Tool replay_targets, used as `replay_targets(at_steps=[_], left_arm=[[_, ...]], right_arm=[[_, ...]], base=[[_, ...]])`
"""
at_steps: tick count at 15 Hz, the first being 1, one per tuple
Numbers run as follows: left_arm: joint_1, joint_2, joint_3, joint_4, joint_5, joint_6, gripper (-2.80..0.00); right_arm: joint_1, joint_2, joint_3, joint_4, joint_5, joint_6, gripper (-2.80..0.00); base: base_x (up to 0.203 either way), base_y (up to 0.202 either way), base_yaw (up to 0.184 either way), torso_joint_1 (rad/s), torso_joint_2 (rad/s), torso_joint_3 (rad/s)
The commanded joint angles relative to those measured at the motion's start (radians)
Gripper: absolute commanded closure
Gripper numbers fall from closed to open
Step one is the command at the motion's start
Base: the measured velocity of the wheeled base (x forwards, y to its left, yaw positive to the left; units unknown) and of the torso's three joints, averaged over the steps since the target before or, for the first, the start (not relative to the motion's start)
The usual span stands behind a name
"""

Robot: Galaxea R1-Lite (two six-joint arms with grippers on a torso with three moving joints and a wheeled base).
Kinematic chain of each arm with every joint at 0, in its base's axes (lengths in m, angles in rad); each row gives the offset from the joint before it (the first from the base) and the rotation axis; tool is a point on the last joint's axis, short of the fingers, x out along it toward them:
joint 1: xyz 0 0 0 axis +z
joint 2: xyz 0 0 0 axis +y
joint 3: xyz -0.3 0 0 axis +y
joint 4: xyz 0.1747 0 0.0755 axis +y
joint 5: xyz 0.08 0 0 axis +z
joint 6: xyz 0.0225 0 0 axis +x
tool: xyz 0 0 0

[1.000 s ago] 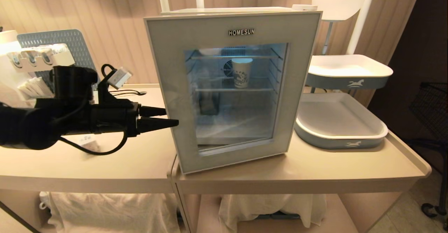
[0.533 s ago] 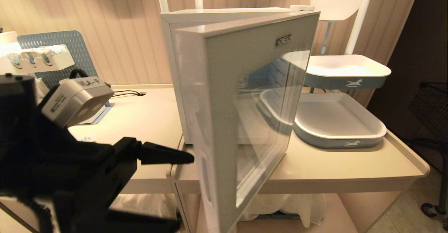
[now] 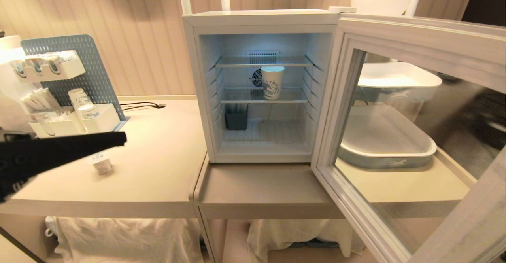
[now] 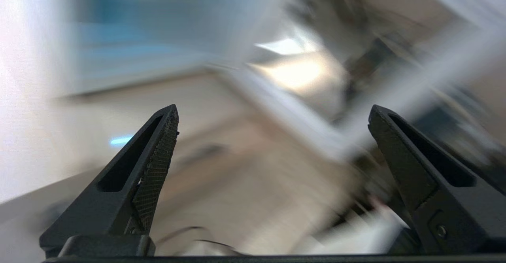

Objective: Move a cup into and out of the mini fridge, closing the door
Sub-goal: Open the freezer door

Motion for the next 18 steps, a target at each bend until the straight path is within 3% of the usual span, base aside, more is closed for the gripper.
replay_targets(at_steps=[1,5,7,9,12,13,14,16,18], left_arm=[[0.176,-0.042,-0.107,0.215,0.071,0.013,-2.8],[0.617,-0.202,-0.349,0.494,0.165,0.078,-2.8],[0.673,-0.262,-0.51,0.707,0.185,0.086,-2.8],[0.566,-0.3,-0.643,0.867,0.222,0.072,-2.8],[0.197,-0.404,-0.92,1.165,0.321,0.047,-2.8],[0.127,-0.469,-0.964,1.265,0.363,0.047,-2.8],[0.093,-0.543,-0.998,1.382,0.405,0.056,0.0],[0.095,-0.63,-1.04,1.493,0.472,0.077,0.0],[0.1,-0.694,-1.027,1.507,0.47,0.042,0.0]], right_arm=[[-0.001,0.001,0.0,0.0,0.001,0.0,0.0],[-0.001,0.001,0.0,0.0,0.001,0.003,0.0],[-0.001,0.001,0.0,0.0,0.001,0.001,0.0],[-0.001,0.001,0.0,0.0,0.001,0.003,0.0],[-0.001,0.001,0.0,0.0,0.001,0.003,0.0],[-0.001,0.001,0.0,0.0,0.001,0.003,0.0],[-0.001,0.001,0.0,0.0,0.001,0.003,0.0],[-0.001,0.001,0.0,0.0,0.001,0.003,0.0],[-0.001,0.001,0.0,0.0,0.001,0.003,0.0]], base=[[0.0,0.0,0.0,0.0,0.0,0.0],[0.0,0.0,0.0,0.0,0.0,0.0],[0.0,0.0,0.0,0.0,0.0,0.0],[0.0,0.0,0.0,0.0,0.0,0.0],[0.0,0.0,0.0,0.0,0.0,0.0],[0.0,0.0,0.0,0.0,0.0,0.0],[0.0,0.0,0.0,0.0,0.0,0.0],[0.0,0.0,0.0,0.0,0.0,0.0],[0.0,0.0,0.0,0.0,0.0,0.0]])
